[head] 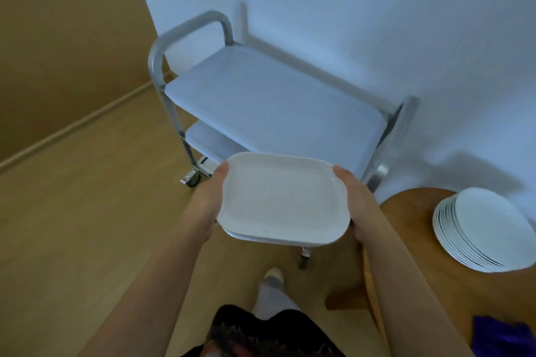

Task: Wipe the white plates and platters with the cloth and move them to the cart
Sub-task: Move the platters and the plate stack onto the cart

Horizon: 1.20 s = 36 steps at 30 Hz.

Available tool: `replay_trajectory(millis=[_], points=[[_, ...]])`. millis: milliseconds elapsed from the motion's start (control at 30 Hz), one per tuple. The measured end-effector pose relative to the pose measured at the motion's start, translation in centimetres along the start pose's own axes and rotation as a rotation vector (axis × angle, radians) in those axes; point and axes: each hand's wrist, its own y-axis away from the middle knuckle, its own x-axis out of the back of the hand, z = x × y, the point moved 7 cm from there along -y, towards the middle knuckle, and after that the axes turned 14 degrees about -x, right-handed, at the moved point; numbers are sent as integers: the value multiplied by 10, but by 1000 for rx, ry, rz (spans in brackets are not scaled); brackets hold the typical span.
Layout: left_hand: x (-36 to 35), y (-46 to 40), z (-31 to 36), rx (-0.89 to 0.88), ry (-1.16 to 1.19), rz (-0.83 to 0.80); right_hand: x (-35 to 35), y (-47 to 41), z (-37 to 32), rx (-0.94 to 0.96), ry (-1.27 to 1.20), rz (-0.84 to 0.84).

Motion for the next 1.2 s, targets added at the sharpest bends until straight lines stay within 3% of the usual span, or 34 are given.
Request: replay_trajectory(millis=[133, 500, 867, 1200], points=[[6, -54, 16, -3, -8, 31, -17, -38, -30, -93, -159, 20], [-2, -215, 71, 97, 34, 51, -57, -148, -140, -173, -162, 25], [9, -363, 84, 263, -12, 46, -115, -240, -205, -249, -272, 87], [3, -496, 105, 243, -169, -208, -170, -310, -240, -405, -442, 224]])
